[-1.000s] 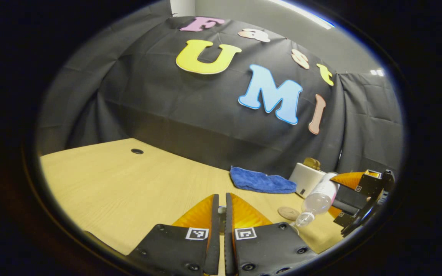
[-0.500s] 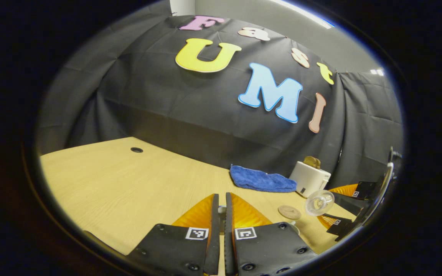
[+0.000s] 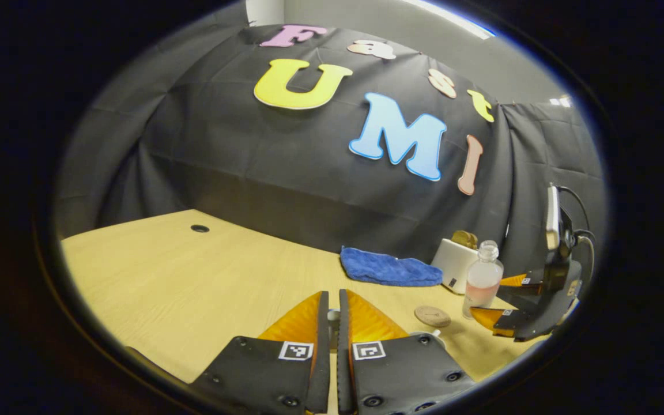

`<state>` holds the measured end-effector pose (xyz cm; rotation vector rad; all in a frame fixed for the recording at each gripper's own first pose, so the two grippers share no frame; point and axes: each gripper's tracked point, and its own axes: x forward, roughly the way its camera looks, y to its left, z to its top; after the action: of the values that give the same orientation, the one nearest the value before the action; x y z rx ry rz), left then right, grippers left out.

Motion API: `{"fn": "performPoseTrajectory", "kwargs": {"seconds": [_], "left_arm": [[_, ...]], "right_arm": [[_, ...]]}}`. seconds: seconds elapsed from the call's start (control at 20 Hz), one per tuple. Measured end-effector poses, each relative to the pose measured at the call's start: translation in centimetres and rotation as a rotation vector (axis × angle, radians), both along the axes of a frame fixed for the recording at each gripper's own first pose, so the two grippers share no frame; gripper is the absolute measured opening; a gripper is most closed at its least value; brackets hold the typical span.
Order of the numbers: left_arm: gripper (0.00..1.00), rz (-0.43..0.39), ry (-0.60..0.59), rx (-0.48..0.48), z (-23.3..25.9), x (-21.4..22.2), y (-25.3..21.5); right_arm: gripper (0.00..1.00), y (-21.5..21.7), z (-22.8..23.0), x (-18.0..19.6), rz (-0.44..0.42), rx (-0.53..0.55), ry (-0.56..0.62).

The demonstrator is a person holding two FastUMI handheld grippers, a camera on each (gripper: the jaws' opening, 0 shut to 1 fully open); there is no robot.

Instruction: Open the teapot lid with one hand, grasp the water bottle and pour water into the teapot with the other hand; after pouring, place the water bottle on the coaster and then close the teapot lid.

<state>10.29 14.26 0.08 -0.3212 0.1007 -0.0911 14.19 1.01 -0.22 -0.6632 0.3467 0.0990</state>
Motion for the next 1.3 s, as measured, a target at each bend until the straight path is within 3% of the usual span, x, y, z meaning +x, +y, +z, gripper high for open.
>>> {"fn": "performPoseTrajectory", "kwargs": {"seconds": [0.4, 0.6, 0.8, 1.3], "left_arm": [[0.12, -0.029, -0.002, 0.021, -0.1, 0.2, -1.0], [0.12, -0.044, -0.002, 0.029, -0.2, 0.3, -1.3], [0.12, -0.049, -0.006, 0.034, -0.2, 0.3, -1.4], [0.12, -0.064, -0.006, 0.045, -0.4, 0.3, -1.8]], "right_arm": [[0.71, 2.1, -0.4, 4.8, -0.037, 0.429, -0.002], [0.71, 2.0, -1.2, 6.3, -0.050, 0.449, 0.001], [0.70, 2.4, -2.6, 6.6, -0.074, 0.579, 0.054], [0.76, 2.5, -2.8, 5.7, -0.092, 0.569, 0.063]]}}
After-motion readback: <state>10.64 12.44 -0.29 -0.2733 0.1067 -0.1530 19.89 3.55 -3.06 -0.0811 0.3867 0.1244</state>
